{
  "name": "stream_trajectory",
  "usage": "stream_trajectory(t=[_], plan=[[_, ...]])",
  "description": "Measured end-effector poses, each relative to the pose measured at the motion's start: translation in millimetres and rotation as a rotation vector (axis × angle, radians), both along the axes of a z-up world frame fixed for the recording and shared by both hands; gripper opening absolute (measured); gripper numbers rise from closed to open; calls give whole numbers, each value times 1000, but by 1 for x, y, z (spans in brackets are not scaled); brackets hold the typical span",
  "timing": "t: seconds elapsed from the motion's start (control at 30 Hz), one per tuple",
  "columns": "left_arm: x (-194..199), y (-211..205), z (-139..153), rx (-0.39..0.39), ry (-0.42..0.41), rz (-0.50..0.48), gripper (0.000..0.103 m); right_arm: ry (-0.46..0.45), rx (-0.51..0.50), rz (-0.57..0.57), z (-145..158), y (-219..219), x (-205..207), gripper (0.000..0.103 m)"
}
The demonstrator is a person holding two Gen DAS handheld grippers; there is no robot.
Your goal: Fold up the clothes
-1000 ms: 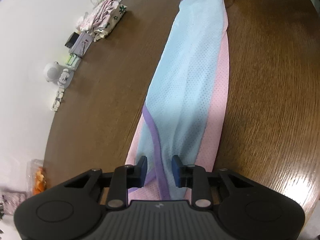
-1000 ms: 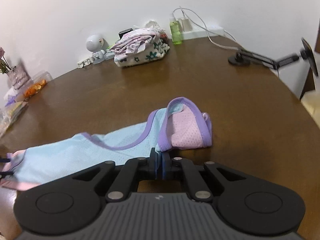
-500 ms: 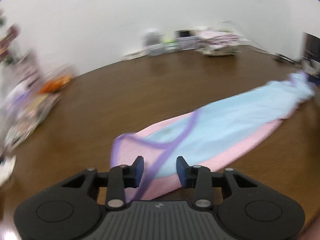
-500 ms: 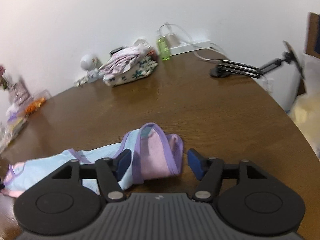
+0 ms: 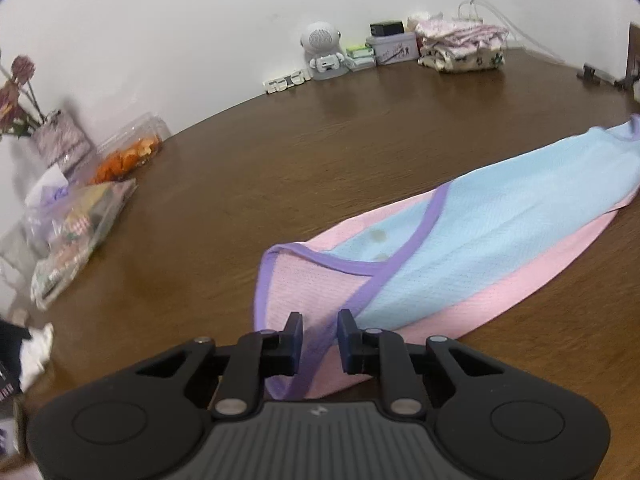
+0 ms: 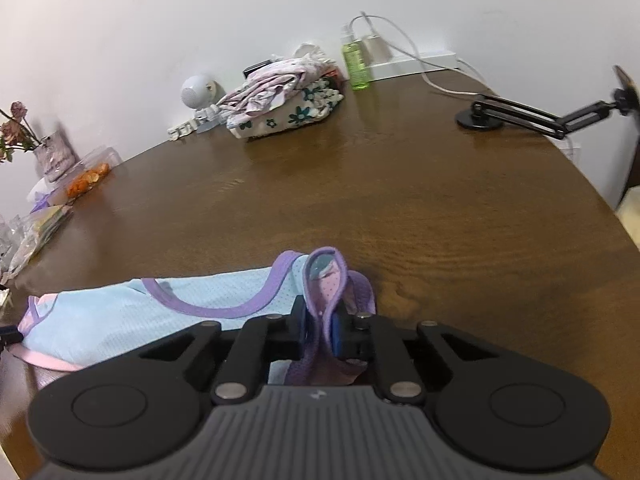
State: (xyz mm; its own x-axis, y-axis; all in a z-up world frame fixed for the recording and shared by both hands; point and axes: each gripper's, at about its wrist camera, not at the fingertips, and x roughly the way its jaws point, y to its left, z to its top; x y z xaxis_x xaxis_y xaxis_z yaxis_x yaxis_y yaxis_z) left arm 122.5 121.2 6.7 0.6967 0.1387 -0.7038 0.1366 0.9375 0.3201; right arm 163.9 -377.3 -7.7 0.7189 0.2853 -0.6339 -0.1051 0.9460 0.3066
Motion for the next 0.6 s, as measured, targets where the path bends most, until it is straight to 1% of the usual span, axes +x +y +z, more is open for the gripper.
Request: stream_trajectory(t=[0.2,0.3,0.33,0.37,0.4,0.43,0.47,0.5,0.53,0.57,0.6], plan=[[20,7,-3,63,-6,-25,17,-8,13,-47,-1,10,-32,11],[24,9,-3,71,-8,-46,13,-19,7,-54,-1,14,-41,11],[25,10,-2,67,-6,-44,13,-19,12,-56,-1,13,-41,13],[26,12,-1,60,-3,-33,15,-21,20,-59,-1,12,-41,15],[26,13,0,53,1,-23,21,-24,33,-69,0,9,-40,26],[24,15,4,34,-9,1,36,-27,41,-91,2,4,-41,43],[21,16,9,6,-31,39,43,-32,47,-118,4,-2,-41,46],[18,18,13,-23,-53,76,48,-38,51,-149,7,-7,-43,46],[15,12,18,-46,-72,70,48,-49,52,-187,10,-13,-45,46],[13,1,21,-65,-89,27,46,-72,48,-215,15,-15,-47,46],[10,-10,25,-83,-106,-16,45,-104,42,-219,20,-13,-50,45]])
